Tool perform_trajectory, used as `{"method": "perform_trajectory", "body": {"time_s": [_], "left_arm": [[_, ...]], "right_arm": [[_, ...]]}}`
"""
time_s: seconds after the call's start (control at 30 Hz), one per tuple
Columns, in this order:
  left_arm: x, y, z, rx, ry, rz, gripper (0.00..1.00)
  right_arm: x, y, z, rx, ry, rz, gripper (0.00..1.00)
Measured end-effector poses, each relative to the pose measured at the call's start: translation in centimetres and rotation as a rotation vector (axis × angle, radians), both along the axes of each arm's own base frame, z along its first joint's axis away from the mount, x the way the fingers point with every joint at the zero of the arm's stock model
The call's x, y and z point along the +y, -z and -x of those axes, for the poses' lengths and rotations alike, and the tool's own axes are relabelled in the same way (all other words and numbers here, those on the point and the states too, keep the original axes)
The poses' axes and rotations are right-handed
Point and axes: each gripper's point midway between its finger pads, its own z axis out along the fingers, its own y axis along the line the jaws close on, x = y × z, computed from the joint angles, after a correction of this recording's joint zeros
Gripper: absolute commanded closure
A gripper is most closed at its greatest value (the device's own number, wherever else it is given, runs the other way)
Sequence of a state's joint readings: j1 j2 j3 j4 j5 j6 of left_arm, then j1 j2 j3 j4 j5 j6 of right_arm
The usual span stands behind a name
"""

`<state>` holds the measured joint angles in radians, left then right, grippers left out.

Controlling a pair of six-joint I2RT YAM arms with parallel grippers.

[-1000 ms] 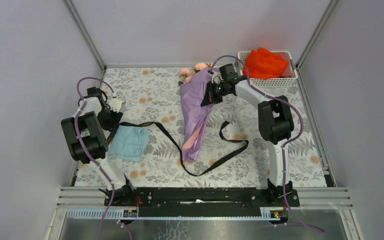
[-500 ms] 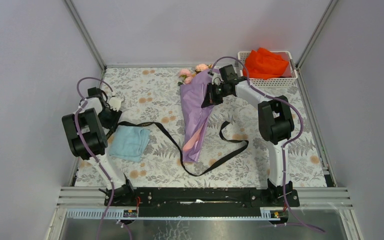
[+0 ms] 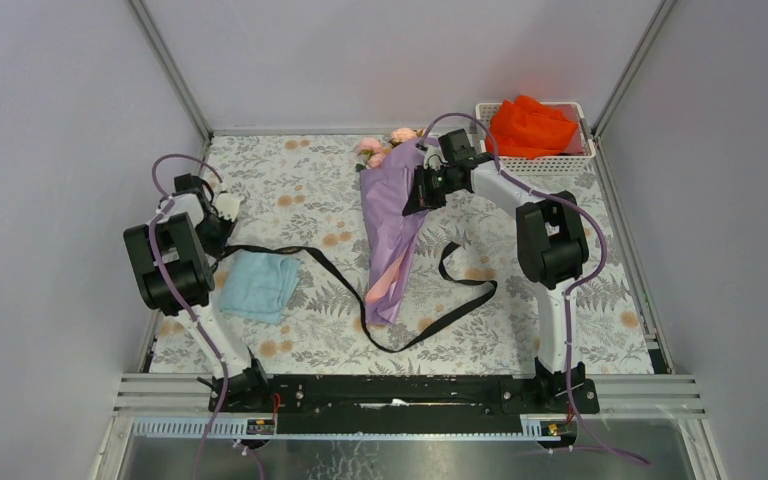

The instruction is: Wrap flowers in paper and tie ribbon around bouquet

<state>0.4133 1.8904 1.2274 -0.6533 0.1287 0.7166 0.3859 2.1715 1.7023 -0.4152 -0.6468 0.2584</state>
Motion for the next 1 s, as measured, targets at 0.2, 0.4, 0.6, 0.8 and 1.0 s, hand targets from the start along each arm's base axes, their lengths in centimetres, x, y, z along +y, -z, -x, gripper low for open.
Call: {"method": "perform_trajectory", "body": {"time_s": [0.2, 0.4, 0.6, 0.8, 1.0], "left_arm": [[-0.8, -0.4, -1.5, -0.040, -0.053, 0.068, 1.00], [-4.4, -2.3, -6.1, -0.154, -0.030, 0.128, 1.00], [-11.0, -3.5, -9.7, -0.203, 0.082, 0.161, 1.00], [-16.4, -6.1, -15.4, -0.291, 0.105, 0.208, 1.00], [-22.9, -16.1, -18.9, -0.487, 0.160, 0.318, 1.00]], "right_arm": [[1.0, -1.1, 1.0, 0.019, 0.010, -0.018, 1.00], [3.2, -2.8, 3.8, 0.069, -0.007, -0.082, 1.00], [4.1, -3.7, 4.5, 0.090, 0.032, -0.154, 1.00], [4.0, -1.5, 8.2, 0.159, 0.060, -0.171, 1.00], [3.9, 1.7, 11.8, 0.226, 0.048, -0.136, 1.00]]}}
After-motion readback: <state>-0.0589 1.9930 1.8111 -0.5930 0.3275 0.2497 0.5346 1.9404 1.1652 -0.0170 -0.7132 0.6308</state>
